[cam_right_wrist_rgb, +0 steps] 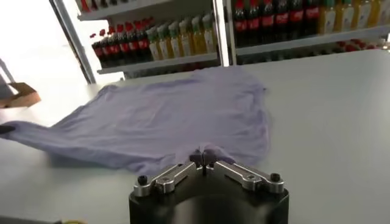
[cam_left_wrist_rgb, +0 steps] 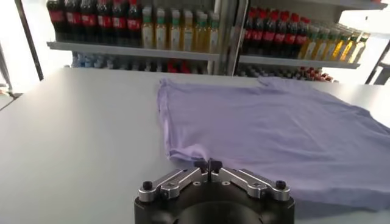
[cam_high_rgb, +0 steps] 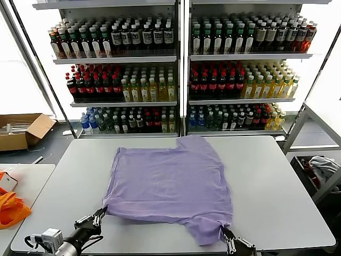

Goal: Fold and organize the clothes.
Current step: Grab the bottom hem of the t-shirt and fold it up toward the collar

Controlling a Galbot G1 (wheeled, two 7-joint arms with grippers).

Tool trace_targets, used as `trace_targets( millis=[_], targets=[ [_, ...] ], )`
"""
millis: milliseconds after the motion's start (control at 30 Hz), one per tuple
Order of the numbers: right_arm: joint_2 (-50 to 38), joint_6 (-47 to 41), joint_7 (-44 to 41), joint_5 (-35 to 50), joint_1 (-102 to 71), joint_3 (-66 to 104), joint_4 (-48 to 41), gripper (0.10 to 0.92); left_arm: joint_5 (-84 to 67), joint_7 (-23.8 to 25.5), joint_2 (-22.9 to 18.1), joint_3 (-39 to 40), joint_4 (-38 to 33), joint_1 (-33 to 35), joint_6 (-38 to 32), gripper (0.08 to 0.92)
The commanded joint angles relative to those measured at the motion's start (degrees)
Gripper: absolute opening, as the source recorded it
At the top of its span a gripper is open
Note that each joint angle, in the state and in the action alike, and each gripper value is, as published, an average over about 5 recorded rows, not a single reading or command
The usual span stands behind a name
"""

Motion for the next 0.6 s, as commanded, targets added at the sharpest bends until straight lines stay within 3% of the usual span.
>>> trace_targets(
  millis=[33, 600],
  targets=[
    [0.40, 1.03, 0.97, 5.04, 9.54, -1.28, -2.94, 0.107, -1.73, -0.13, 1.19, 0.54, 4.07, -9.45, -0.04, 0.084],
    [-1.98, 0.00, 3.81, 7.75, 36.50, -11.41, -23.49, 0.107, -3.62, -1.13, 3.49, 7.18, 18.42, -24.14, 0.01, 0.084]
  ],
)
